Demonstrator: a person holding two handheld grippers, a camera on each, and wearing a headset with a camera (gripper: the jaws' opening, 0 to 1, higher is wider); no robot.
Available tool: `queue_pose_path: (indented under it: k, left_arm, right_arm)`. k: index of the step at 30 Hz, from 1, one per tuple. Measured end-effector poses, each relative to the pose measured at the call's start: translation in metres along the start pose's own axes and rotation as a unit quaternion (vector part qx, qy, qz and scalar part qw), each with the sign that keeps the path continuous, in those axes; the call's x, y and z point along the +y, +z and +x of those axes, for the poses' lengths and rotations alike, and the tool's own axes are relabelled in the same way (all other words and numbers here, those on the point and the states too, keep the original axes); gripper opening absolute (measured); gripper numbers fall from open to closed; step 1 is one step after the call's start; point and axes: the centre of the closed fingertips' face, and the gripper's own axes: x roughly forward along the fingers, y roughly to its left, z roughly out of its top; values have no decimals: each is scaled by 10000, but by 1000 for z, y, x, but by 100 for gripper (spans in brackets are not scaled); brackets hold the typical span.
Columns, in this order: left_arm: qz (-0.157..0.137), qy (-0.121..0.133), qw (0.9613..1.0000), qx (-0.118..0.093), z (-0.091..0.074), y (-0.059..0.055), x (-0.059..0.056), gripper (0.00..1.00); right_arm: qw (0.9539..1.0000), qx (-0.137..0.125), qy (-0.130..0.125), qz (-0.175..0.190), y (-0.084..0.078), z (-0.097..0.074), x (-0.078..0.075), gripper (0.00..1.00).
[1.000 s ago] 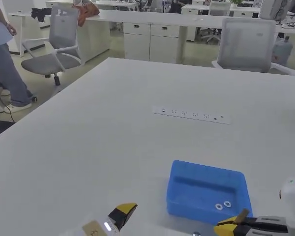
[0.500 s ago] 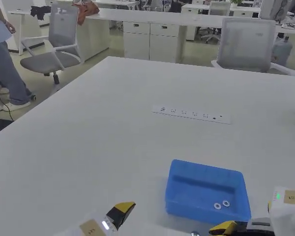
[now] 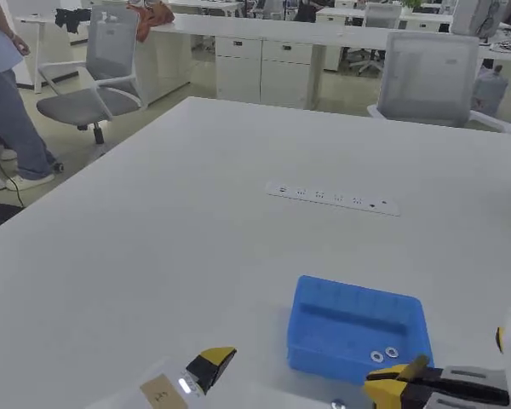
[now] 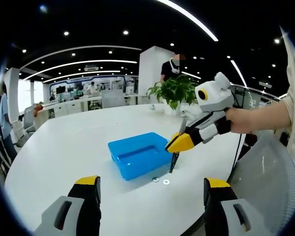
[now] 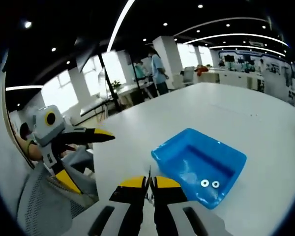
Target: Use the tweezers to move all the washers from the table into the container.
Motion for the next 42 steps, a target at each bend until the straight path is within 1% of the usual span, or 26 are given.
queue_pose_path:
  k: [5, 6, 7, 9, 15, 19, 24, 29, 33, 42]
  left_arm:
    - [-6, 4, 10000, -10, 0, 0, 0, 88]
    - [-3, 7, 10000, -9, 0, 0, 0, 88]
    - [-8, -4, 10000, -12, 0, 0, 0, 88]
    - [-1, -11, 10000, -7, 0, 0, 0, 88]
    - [-10, -15, 10000, -19, 0, 1, 0, 88]
    - [-20, -12, 10000, -28, 0, 1, 0, 88]
    - [-36, 4, 10000, -32, 0, 1, 1, 88]
    - [-42, 20, 10000, -40, 0, 1, 1, 88]
    - [-65, 39, 10000, -45, 0, 1, 2, 88]
    - [-93, 31, 9999, -39, 0, 1, 2, 87]
  right_arm:
    - [9997, -220, -85, 68, 22, -7, -8, 3]
    - [9994, -325, -56, 123, 28, -8, -8, 3]
    - [9987, -452, 0, 245, 35, -9, -12, 3]
    - [9981, -546, -22, 293, 43, -11, -17, 3]
    - [9973, -659, -63, 326, 62, -9, -29, 3]
    - [9971, -657, -91, 372, 68, -4, -37, 3]
    - [9969, -609, -218, 443, 71, 4, -50, 3]
    - [9969, -496, -293, 538, 69, 13, -62, 3]
    - [9969, -381, -344, 597, 64, 20, -70, 3]
    - [9975, -32, -464, 537, 47, 37, -85, 3]
